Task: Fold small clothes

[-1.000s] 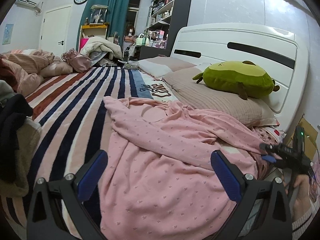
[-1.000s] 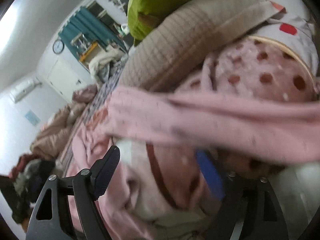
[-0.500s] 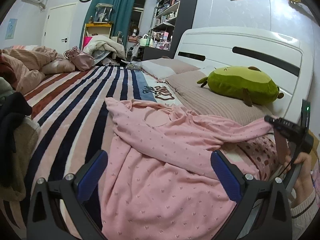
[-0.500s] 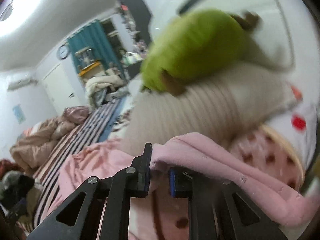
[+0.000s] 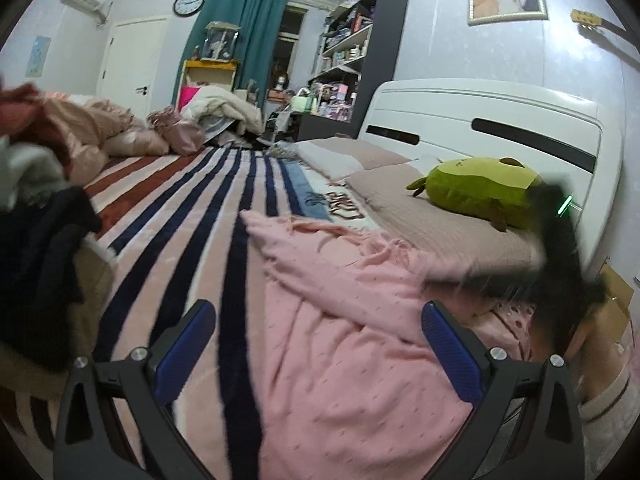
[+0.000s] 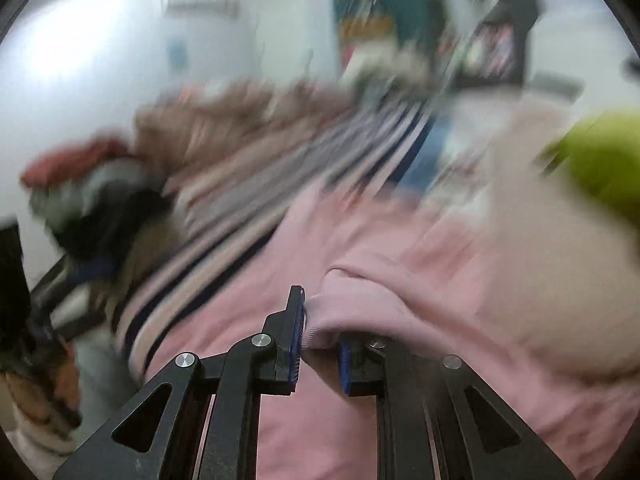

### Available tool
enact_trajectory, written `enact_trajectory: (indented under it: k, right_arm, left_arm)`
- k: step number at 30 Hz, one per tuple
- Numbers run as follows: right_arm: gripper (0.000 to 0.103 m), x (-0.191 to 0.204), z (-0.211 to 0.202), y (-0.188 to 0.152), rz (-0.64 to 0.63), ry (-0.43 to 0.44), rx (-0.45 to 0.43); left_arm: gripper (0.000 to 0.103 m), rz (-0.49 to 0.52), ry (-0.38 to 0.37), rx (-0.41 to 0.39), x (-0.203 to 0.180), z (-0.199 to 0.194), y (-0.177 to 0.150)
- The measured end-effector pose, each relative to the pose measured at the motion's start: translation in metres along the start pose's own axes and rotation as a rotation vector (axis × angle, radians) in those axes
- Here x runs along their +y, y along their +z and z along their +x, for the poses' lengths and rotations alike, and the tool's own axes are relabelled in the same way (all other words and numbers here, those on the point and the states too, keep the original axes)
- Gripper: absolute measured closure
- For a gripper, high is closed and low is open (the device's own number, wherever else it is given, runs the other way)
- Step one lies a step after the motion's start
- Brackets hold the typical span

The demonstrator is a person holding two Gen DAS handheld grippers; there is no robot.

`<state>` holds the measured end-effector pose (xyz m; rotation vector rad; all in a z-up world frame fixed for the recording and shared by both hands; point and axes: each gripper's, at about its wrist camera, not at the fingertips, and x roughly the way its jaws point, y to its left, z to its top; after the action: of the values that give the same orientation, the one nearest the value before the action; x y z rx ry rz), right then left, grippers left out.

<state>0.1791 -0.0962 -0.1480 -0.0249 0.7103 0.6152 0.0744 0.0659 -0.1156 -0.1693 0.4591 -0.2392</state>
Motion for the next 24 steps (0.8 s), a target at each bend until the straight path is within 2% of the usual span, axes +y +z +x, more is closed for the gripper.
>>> enact_trajectory:
  k: [3, 5, 6, 7, 8, 10, 12, 15, 17, 21, 24]
  right_arm:
    - [0.091, 0.011, 0.05, -0.032, 0.054, 0.003, 0.112]
    - [0.079, 0.009, 0.054, -0.045, 0.089, 0.009, 0.114]
    - [0.069, 0.007, 0.05, -0.049, 0.121, 0.034, 0.101]
    - [0.06, 0.004, 0.043, -0.052, 0.148, 0.055, 0.084]
    - [0.055, 0.002, 0.033, -0.055, 0.165, 0.066, 0.067]
    - [0.038, -0.003, 0.004, -0.06, 0.187, 0.052, 0.011]
    - [0.034, -0.015, -0.027, -0.067, 0.217, 0.03, -0.041]
    - [0.03, -0.055, -0.058, -0.076, 0.324, -0.079, -0.085]
    - [0.029, -0.096, -0.068, -0.083, 0.422, -0.165, -0.096]
    - [0.029, -0.152, -0.054, -0.088, 0.485, -0.209, -0.081]
    - [0.028, -0.176, -0.04, -0.086, 0.502, -0.162, -0.092]
  left_arm:
    - [0.001, -0.018, 0.01, 0.019, 0.016, -0.006, -0.007]
    - [0.001, -0.021, 0.01, 0.029, 0.021, -0.009, -0.01]
    - [0.001, -0.022, 0.009, 0.034, 0.023, -0.01, -0.011]
    - [0.001, -0.022, 0.007, 0.035, 0.024, -0.01, -0.011]
    - [0.001, -0.021, 0.004, 0.034, 0.025, -0.01, -0.012]
    - [0.001, -0.023, -0.004, 0.027, 0.024, -0.01, -0.012]
    - [0.001, -0.028, -0.012, 0.021, 0.025, -0.011, -0.013]
    - [0.001, -0.031, -0.024, 0.014, 0.022, -0.009, -0.011]
    - [0.001, -0.025, -0.028, 0.01, 0.017, -0.008, -0.009]
    - [0.001, -0.009, -0.038, 0.004, 0.005, -0.006, -0.005]
    - [0.001, 0.003, -0.035, 0.01, -0.001, -0.004, -0.004]
